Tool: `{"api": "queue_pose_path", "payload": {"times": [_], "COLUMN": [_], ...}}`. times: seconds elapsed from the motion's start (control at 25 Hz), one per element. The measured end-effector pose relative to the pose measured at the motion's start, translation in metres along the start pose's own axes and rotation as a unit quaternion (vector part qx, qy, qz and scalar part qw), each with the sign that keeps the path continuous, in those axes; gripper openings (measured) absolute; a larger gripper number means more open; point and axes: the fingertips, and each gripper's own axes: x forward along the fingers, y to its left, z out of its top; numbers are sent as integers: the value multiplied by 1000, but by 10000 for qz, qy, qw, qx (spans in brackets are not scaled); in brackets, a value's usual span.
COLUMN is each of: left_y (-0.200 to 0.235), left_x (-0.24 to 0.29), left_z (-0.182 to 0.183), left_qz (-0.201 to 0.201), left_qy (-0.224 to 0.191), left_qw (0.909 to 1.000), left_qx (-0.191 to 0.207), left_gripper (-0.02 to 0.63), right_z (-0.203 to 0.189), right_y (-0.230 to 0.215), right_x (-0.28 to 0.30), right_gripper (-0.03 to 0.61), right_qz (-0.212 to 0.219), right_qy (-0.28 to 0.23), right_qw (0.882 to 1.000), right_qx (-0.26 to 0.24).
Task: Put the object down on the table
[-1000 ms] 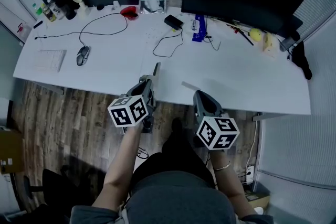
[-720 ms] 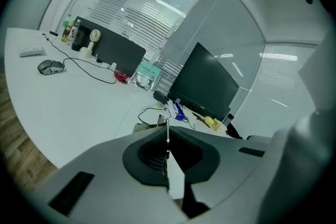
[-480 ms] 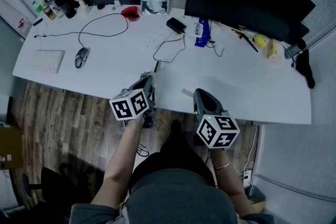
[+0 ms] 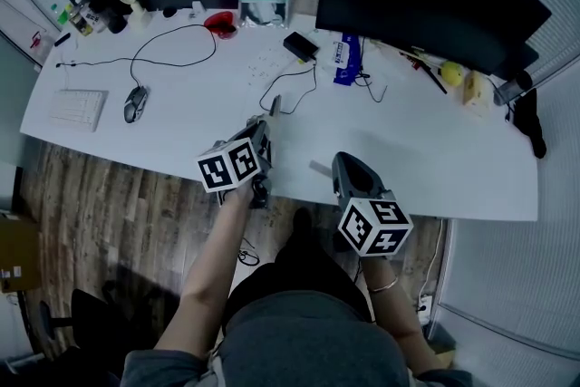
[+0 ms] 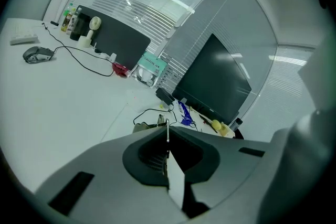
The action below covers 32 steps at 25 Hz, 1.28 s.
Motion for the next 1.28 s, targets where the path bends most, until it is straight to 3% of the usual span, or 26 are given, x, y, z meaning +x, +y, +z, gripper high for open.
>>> {"api": "queue_pose_path", "payload": {"times": [0.32,0.76,1.28], "left_y": [2,7,12], "left_x": [30,65,92], "left_z": [12,21,15], "left_qz": [10,-142,-168], "left_qy": [35,169,454], "left_qw": [10000,9984,9969], "left_qx": [-82,-521,-615], "left_gripper": [26,26,26], "right_z": [3,0,1], "right_y": [-6,-11,-14], "right_x": [5,6,7], "right_gripper": [5,5,5], "right_qz": [25,-63,-141], "right_qy": [1,42,40], "right_qw": [10000,10000,9999], "right_qx": [15,40,57]}}
